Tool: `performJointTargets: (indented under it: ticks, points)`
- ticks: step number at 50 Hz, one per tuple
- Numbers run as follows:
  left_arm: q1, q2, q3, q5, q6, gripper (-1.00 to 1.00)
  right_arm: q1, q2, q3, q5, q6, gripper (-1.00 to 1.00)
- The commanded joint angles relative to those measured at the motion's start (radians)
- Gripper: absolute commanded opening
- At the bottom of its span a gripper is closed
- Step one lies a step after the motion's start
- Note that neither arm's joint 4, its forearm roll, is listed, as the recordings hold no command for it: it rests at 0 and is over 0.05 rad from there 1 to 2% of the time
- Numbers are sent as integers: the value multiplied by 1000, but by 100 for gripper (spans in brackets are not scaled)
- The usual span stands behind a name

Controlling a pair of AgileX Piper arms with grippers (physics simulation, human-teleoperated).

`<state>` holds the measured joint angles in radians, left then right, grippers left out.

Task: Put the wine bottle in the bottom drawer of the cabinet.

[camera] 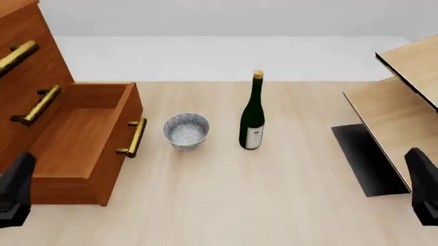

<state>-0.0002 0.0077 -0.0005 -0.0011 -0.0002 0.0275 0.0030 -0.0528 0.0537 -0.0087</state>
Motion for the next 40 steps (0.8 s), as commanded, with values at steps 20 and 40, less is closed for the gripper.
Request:
performJointTargets:
  ticks: [20, 40]
  points:
    - [43, -4, -108, 118, -46, 100, 22, 15, 52, -43, -46, 100]
    - [-10, 183, -434, 301, -29, 100, 34, 7, 52, -37, -52, 100]
